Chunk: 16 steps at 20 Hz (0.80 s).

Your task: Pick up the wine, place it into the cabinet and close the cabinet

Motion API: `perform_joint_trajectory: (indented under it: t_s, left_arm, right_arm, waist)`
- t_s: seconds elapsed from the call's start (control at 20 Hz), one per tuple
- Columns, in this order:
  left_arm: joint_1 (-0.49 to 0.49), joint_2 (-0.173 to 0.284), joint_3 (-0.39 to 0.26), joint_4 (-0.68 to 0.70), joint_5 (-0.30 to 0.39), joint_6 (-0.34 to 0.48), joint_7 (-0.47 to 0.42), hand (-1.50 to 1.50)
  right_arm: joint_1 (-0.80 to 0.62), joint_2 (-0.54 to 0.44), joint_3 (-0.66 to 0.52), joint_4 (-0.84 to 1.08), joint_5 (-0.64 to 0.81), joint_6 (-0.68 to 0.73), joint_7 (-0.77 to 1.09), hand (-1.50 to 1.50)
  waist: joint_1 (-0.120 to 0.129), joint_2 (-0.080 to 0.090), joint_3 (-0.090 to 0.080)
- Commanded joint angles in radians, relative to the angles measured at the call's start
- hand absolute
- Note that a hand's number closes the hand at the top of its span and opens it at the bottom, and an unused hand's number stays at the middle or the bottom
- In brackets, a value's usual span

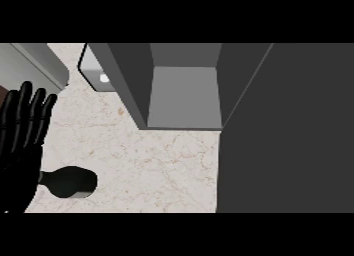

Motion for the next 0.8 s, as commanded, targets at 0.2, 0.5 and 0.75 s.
perform_joint_trajectory:
  t_s: [0.2,0.5,0.75]
  left_arm:
    - [-0.012,0.104,0.044,0.018,0.245,-0.222,0.047,-1.50]
    - [0.053,0.068,-0.073,-0.103,0.400,-0.188,0.344,-1.50]
    - [0.038,0.045,-0.111,-0.259,0.404,-0.080,0.482,-1.50]
  right_arm:
    - [0.177,0.027,0.038,-0.113,-0.019,0.033,-0.057,-1.50]
    - [0.217,-0.013,0.231,-0.225,-0.152,0.184,0.132,-1.50]
    - [0.345,-0.069,0.200,-0.407,-0.242,0.230,0.182,-1.50]
  waist:
    - [-0.020,-0.008,0.015]
    - [-0.005,-0.013,0.015]
    - [-0.013,-0.009,0.016]
